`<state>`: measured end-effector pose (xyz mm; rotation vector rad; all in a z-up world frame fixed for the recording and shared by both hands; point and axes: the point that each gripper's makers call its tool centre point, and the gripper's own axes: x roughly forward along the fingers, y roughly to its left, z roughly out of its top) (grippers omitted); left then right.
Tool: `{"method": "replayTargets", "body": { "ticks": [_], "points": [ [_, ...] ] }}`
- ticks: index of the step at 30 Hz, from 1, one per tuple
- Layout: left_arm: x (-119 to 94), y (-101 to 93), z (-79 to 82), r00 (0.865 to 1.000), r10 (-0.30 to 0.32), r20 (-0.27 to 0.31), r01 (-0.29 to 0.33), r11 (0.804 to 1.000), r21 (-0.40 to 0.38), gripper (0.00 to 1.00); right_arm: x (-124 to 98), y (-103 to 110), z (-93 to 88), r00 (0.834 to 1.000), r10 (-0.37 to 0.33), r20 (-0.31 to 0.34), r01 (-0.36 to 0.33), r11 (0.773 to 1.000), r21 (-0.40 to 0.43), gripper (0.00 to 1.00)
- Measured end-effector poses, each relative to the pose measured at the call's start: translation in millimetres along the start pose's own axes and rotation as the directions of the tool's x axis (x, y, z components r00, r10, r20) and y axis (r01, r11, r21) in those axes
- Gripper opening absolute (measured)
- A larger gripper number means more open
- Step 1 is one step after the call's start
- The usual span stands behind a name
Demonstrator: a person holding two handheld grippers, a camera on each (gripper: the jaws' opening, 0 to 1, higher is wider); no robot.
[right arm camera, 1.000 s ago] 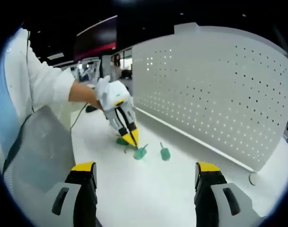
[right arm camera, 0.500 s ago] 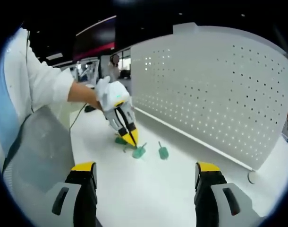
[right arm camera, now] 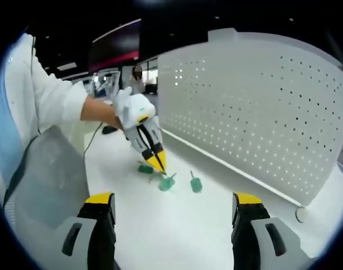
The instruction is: Insert the hook assembly into the mounting plate slot until the hook locks in place.
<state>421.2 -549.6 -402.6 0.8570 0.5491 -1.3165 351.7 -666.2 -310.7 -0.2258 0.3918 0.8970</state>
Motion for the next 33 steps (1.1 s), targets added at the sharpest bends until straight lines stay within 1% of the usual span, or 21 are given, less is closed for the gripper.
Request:
{"method": "replayTargets", "body": {
  "ticks": [6, 7, 10, 13, 20, 22, 27, 32, 33],
  "points": [
    [-8, 2.9, 2.1, 1.000, 0.025, 0.017, -0.024, 0.999, -0.023, 0.02, 2, 4, 3.6, 1.000, 0.008, -0.001, -0.008, 1.000, -0.013, 0.86],
    [-10, 4.4, 4.8, 0.999, 0.034, 0.037, -0.032, 0.998, -0.046, 0.02, 2, 4, 4.4, 1.000, 0.009, 0.000, -0.009, 1.000, -0.014, 0.86],
    [-16, 8.5, 9.4, 0.996, 0.058, 0.071, -0.052, 0.996, -0.077, 0.02, 3, 6, 7.5, 1.000, 0.011, 0.003, -0.011, 1.000, -0.018, 0.86],
    [-21, 10.5, 12.7, 0.993, 0.073, 0.091, -0.064, 0.993, -0.095, 0.02, 4, 7, 9.6, 1.000, 0.014, 0.004, -0.014, 1.000, -0.025, 0.86],
    [-35, 12.3, 24.3, 0.981, 0.122, 0.153, -0.101, 0.985, -0.141, 0.02, 7, 11, 17.3, 1.000, 0.016, 0.011, -0.015, 0.999, -0.040, 0.85],
    [-39, 14.2, 28.7, 0.974, 0.139, 0.177, -0.110, 0.980, -0.164, 0.02, 7, 11, 20.9, 1.000, 0.015, 0.015, -0.014, 0.999, -0.046, 0.84],
    [-52, 19.7, 42.0, 0.952, 0.192, 0.240, -0.137, 0.964, -0.227, 0.02, 9, 8, 30.5, 1.000, 0.000, 0.031, 0.002, 0.999, -0.052, 0.81],
    [-63, 22.5, 56.8, 0.928, 0.237, 0.286, -0.164, 0.952, -0.258, 0.02, 11, 6, 39.3, 0.999, -0.011, 0.047, 0.014, 0.998, -0.061, 0.79],
    [-64, 22.6, 58.7, 0.926, 0.243, 0.290, -0.168, 0.951, -0.261, 0.02, 12, 5, 41.6, 0.999, -0.013, 0.050, 0.016, 0.998, -0.063, 0.78]
  ]
}}
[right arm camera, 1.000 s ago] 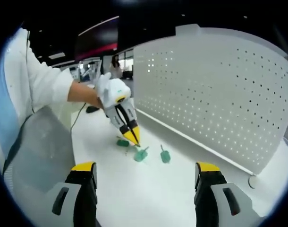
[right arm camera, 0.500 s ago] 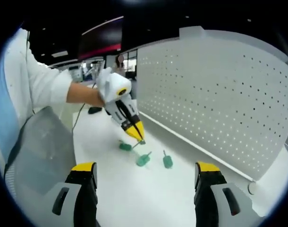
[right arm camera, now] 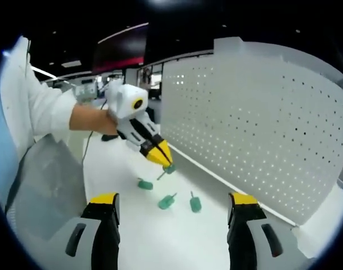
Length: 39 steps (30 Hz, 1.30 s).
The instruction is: Insert the hook assembly into the mounting plate slot until the hook locks in place.
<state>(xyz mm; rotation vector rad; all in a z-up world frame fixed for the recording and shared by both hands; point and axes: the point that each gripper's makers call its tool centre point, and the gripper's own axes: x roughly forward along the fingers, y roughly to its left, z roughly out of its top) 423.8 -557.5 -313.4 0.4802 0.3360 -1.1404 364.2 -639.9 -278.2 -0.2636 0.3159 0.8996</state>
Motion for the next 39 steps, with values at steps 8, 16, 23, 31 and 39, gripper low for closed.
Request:
{"method": "replayTargets", "body": {
  "ticks": [8, 16, 23, 31, 39],
  "points": [
    [-5, 1.5, 23.1, 0.996, 0.062, 0.070, -0.060, 0.998, -0.025, 0.02, 4, -1, 10.9, 1.000, -0.014, 0.018, 0.015, 1.000, -0.013, 0.73],
    [-14, 7.0, 41.0, 0.982, 0.140, 0.125, -0.132, 0.989, -0.070, 0.02, 8, -5, 24.3, 0.998, -0.051, 0.047, 0.051, 0.999, -0.004, 0.66],
    [-17, 9.0, 51.7, 0.967, 0.205, 0.154, -0.189, 0.976, -0.112, 0.02, 16, -5, 32.6, 0.996, -0.063, 0.065, 0.064, 0.998, -0.005, 0.59],
    [-16, 9.8, 65.7, 0.942, 0.273, 0.194, -0.242, 0.955, -0.169, 0.02, 21, -10, 38.6, 0.990, -0.107, 0.090, 0.106, 0.994, 0.016, 0.48],
    [-12, 9.2, 69.0, 0.926, 0.315, 0.206, -0.267, 0.936, -0.230, 0.02, 26, -14, 43.7, 0.983, -0.144, 0.117, 0.139, 0.989, 0.055, 0.36]
  ]
}}
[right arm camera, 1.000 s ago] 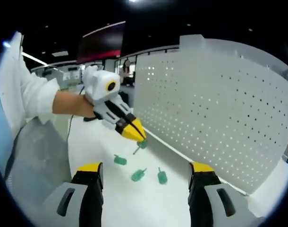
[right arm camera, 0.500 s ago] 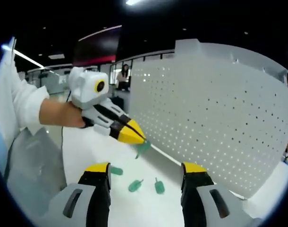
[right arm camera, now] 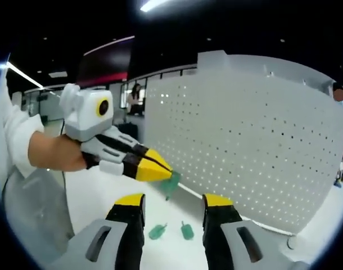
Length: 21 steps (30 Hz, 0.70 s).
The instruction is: Insert the hook assembly into the mounting plate slot until the hook locks in place.
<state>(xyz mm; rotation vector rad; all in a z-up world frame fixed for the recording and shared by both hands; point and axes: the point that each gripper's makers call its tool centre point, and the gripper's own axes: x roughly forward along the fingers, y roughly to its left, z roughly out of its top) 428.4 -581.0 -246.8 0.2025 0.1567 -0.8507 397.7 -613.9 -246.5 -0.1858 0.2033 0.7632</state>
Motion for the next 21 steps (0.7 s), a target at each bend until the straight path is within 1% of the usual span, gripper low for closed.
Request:
{"method": "replayTargets", "body": {
  "ticks": [3, 8, 11, 16, 21],
  "points": [
    [1, 0.7, 2.2, 1.000, 0.015, 0.018, -0.014, 0.999, -0.046, 0.02, 1, -1, 2.8, 1.000, -0.019, 0.015, 0.019, 1.000, 0.006, 0.31],
    [1, 1.1, 5.6, 0.999, 0.032, 0.033, -0.030, 0.997, -0.070, 0.02, 1, -4, 5.0, 0.999, -0.046, 0.029, 0.045, 0.999, 0.010, 0.23],
    [0, 0.9, 10.1, 0.998, 0.041, 0.052, -0.035, 0.994, -0.102, 0.02, 2, -5, 4.1, 0.998, -0.055, 0.033, 0.055, 0.998, 0.027, 0.20],
    [1, -3.3, 15.4, 0.997, 0.036, 0.075, -0.024, 0.989, -0.146, 0.02, 3, -6, 7.4, 0.996, -0.073, 0.055, 0.070, 0.996, 0.049, 0.14],
    [1, -7.9, 19.3, 0.995, 0.028, 0.092, -0.012, 0.985, -0.171, 0.02, 4, -7, 13.2, 0.994, -0.085, 0.073, 0.082, 0.996, 0.039, 0.09]
  ]
}}
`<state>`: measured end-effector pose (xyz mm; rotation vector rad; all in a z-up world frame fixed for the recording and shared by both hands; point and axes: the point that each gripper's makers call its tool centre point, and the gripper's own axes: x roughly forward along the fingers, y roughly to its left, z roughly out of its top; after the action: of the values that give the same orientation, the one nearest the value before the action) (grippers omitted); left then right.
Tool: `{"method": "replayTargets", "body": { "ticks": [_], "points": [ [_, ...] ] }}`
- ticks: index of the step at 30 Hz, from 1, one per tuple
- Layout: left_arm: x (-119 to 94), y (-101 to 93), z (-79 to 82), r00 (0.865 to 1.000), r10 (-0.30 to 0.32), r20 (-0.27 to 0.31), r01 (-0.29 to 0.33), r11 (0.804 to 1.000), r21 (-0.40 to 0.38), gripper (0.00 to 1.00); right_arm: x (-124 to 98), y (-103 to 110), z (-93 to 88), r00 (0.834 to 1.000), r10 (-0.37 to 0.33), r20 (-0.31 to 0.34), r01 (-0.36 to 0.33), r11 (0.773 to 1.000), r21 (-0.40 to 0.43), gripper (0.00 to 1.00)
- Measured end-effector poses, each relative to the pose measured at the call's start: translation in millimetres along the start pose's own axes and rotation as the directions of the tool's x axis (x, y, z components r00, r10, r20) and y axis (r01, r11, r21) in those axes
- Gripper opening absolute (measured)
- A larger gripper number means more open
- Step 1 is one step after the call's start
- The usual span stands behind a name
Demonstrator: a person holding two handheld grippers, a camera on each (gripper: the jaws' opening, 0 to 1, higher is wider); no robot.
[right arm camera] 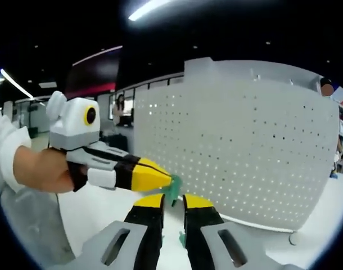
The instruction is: Insert the hook assembly into the mounting plate slot until the hook locks in place.
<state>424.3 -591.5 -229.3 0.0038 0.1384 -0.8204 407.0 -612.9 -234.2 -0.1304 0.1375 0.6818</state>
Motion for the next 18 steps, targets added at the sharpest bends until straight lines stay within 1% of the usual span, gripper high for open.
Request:
{"method": "replayTargets", "body": {
  "ticks": [18],
  "points": [
    [2.0, -9.9, 8.3, 0.999, -0.031, 0.039, 0.034, 0.996, -0.078, 0.02, 5.1, -3.8, -0.7, 1.000, -0.020, 0.010, 0.021, 1.000, -0.007, 0.03]
  ]
}}
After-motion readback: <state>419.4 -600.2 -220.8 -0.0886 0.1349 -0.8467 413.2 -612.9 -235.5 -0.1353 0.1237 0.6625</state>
